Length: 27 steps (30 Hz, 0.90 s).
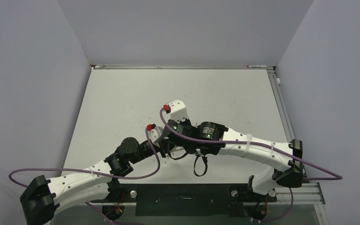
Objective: Put the keys on the keyring
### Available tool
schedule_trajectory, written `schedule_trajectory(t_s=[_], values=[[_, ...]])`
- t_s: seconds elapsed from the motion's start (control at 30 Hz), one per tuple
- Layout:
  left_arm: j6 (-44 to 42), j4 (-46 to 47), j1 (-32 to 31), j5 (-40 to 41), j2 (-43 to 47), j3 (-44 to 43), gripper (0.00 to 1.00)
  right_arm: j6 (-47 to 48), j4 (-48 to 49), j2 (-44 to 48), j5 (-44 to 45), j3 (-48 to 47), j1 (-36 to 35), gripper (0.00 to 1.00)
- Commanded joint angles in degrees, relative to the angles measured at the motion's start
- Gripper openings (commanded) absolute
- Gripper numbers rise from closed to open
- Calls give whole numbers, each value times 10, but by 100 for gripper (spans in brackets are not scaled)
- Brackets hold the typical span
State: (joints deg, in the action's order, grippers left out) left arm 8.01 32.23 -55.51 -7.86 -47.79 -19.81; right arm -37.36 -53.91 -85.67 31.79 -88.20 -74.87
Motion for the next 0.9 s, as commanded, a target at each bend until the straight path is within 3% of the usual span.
schedule_trajectory(t_s=[0.0,0.87], values=[[-97,-16,-19,27,9,-43,0,-18,-49,-14,-31,-42,7,5],[-322,10,-93,110,-2,-33,0,-12,-75,-24,-128,-59,51,5]])
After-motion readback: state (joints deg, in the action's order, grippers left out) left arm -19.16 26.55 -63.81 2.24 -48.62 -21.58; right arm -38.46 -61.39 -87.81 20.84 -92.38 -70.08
